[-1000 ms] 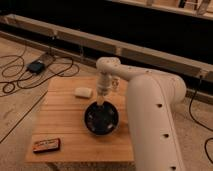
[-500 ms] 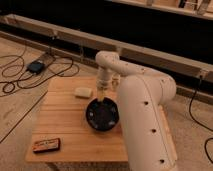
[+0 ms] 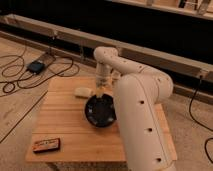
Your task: Pick up the ceramic bowl
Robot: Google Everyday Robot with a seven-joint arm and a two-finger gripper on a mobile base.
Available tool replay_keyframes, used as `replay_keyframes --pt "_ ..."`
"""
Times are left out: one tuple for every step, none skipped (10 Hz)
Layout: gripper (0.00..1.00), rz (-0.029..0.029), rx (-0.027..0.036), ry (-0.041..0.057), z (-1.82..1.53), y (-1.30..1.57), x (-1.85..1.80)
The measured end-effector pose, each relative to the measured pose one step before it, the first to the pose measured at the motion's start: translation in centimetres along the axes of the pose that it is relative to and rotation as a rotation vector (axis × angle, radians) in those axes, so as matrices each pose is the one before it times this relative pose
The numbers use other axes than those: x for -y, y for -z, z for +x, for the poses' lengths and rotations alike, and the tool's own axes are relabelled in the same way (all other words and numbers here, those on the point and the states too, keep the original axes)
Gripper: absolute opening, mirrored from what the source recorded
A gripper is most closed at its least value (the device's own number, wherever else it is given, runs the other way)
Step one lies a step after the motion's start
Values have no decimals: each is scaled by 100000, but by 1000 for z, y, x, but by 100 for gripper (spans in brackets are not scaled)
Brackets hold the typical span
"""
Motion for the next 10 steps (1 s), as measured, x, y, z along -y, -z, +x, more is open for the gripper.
replay_keyframes --pt "0 769 312 559 -284 180 -8" --pt "0 872 188 656 -250 252 -66" --pt "0 836 -42 608 -154 274 -84" --pt "0 428 -71 322 -79 145 -48" --pt "0 549 -90 444 -132 168 -77" --pt "0 984 -39 361 -210 192 47" --pt "0 -9 -12 -91 26 -8 -7" --pt "0 85 16 -104 56 36 0" --pt "0 -27 6 -19 2 -15 -5" --pt "0 -12 31 57 -42 -6 2"
